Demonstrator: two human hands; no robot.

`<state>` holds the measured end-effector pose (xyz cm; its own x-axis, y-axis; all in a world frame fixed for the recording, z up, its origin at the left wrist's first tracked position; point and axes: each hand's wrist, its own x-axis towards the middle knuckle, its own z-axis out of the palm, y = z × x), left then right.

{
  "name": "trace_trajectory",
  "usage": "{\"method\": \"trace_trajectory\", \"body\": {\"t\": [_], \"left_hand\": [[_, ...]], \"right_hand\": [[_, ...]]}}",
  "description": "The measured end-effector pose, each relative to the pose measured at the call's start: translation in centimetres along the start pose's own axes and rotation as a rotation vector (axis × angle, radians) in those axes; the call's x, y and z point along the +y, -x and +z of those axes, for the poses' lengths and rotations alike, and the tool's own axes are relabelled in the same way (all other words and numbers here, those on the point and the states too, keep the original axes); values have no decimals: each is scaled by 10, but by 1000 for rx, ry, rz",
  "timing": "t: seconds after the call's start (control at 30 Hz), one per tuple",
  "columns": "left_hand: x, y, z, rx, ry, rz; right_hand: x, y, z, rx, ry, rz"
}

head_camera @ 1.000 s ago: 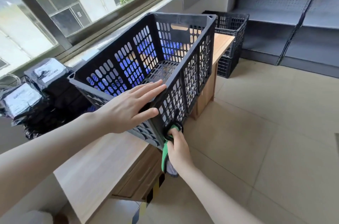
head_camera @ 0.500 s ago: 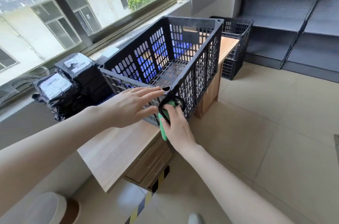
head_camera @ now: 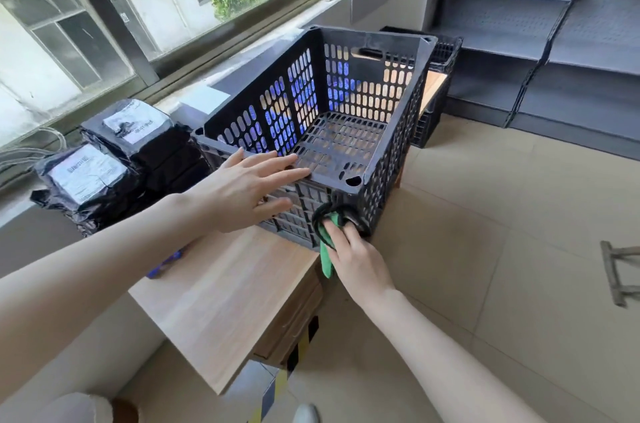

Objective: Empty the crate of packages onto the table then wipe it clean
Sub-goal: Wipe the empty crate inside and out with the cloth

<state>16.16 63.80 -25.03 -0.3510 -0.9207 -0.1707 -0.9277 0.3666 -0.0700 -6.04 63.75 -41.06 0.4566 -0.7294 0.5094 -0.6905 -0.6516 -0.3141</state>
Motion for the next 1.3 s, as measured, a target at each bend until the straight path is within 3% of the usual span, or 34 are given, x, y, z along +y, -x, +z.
{"method": "trace_trajectory", "body": {"t": [0.2, 0.4, 0.63, 0.93, 1.17, 1.3], "left_hand": [[-29, 0, 13, 66, -43, 112], [-68, 3, 30, 137, -40, 81], [-81, 2, 46, 245, 20, 85], [-106, 1, 49, 297, 64, 228], [-137, 5, 38, 312, 132, 306], [-149, 13, 42, 291, 40, 242]], "right_hand": [[-25, -21, 13, 128, 102, -58], [-34, -48, 14, 200, 305, -151], [-23, -43, 48, 167, 387, -219], [-29, -46, 53, -58, 399, -267], [-82, -99, 36, 173, 341, -179], [-80, -98, 70, 69, 367, -162]]}}
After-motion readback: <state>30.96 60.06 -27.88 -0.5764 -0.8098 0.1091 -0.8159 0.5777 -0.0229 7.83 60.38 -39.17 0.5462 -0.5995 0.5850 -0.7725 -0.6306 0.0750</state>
